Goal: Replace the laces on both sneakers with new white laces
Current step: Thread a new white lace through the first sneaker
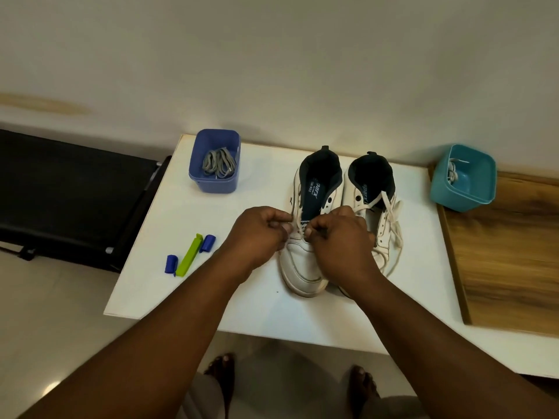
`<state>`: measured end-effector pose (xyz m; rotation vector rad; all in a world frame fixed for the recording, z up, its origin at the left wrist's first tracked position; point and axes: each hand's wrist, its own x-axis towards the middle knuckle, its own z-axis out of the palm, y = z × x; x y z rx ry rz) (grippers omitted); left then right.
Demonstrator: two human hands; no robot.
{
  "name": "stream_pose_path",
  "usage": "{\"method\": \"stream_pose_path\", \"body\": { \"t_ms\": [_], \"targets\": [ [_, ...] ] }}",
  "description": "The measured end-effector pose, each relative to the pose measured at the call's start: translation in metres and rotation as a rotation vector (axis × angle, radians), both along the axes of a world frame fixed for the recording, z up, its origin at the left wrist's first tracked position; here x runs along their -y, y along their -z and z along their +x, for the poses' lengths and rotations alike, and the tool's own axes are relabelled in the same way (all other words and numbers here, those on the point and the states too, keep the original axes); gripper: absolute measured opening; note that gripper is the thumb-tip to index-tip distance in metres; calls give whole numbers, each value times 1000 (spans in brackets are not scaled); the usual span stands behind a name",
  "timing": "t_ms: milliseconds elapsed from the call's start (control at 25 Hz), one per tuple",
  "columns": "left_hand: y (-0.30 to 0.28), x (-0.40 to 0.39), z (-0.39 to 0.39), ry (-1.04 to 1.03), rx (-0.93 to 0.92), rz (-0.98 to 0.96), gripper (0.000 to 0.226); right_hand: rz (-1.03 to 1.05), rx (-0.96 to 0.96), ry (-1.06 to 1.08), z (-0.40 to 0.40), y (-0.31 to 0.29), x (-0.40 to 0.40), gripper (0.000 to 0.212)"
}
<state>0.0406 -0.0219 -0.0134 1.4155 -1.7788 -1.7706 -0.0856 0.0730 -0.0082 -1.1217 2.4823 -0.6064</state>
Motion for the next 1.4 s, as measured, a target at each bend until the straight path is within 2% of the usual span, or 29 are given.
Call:
{"method": "stream_pose_path", "body": {
  "t_ms": [80,160,240,360,520,600,760,880,1000,1280,1400],
  "targets": [
    [2,-5,4,87,151,-128,29,34,-42,0,3,0,1,16],
    [4,-7,4,88,188,-160,32,69,-86,-13,5,1,0,19],
    [7,-7,4,75,164,-169,26,76,-102,-18,6,3,0,19],
    [8,-8,0,43,127,-248,5,37,-31,6,5,5,1,18],
    [8,-9,-5,6,152,-328,42,13,6,18,3,5,0,15],
    [8,-7,-6,6,169,-373,38,2,28,30,5,5,0,14],
    [8,-5,-8,-18,120,-303,21,-68,65,71,5,6,0,16],
    [8,-3,-7,-28,57,-180,17,-101,82,89,5,5,0,17],
    [8,-2,-5,-23,39,-141,17,-108,75,79,5,5,-1,16],
    [11,-1,-5,31,58,-227,19,-82,-92,44,8,9,-3,12],
    [11,-1,-5,31,75,-262,20,-37,-96,25,7,8,-1,13]
  ]
}}
